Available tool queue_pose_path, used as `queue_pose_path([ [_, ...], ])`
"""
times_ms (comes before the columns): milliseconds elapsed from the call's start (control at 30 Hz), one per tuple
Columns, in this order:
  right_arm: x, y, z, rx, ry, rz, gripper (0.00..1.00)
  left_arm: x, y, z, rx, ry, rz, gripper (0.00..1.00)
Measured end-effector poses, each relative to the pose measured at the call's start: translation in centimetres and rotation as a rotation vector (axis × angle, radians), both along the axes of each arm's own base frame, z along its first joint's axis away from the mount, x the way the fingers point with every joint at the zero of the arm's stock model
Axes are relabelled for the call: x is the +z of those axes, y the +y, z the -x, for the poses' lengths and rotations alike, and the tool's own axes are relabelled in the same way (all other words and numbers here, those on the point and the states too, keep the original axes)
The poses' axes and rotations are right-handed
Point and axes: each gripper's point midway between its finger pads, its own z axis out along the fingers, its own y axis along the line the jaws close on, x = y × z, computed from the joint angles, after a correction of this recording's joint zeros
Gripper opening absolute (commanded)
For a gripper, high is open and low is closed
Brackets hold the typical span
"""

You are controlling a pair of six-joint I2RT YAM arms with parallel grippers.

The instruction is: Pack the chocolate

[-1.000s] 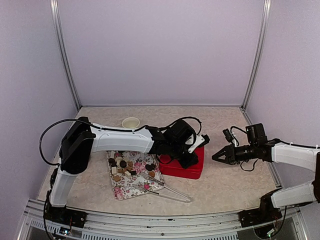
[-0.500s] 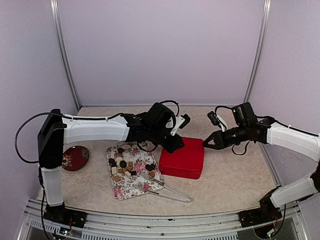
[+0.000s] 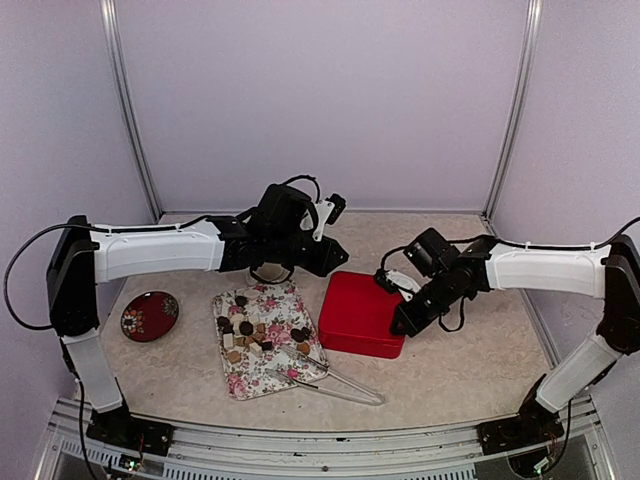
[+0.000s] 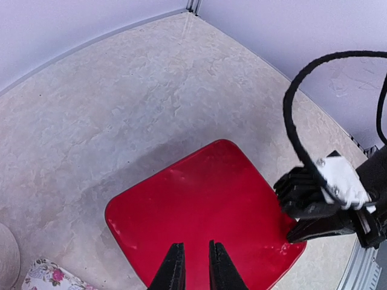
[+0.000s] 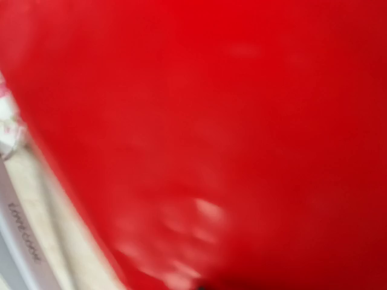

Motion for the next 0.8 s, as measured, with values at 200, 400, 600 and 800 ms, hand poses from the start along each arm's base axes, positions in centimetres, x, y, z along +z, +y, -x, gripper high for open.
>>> queue_pose_path([
  [200, -0.1, 0.3, 0.9, 0.009, 0.004, 0.073, 0.07, 0.2, -0.2, 0.0, 0.0, 0.006, 0.02, 0.16],
  [400, 3.6, 0.1, 0.6, -0.027, -0.017, 0.061, 0.07, 0.3, -0.3, 0.0, 0.002, 0.005, 0.032, 0.16],
  [600, 7.3, 1.1, -0.3, -0.03, -0.079, 0.0, 0.07, -0.2, -0.2, 0.1, 0.002, 0.012, 0.027, 0.16],
  [800, 1.3, -0.3, 2.5, 0.005, 0.044, 0.145, 0.05, -0.2, -0.1, -0.1, 0.005, 0.011, 0.035, 0.16],
])
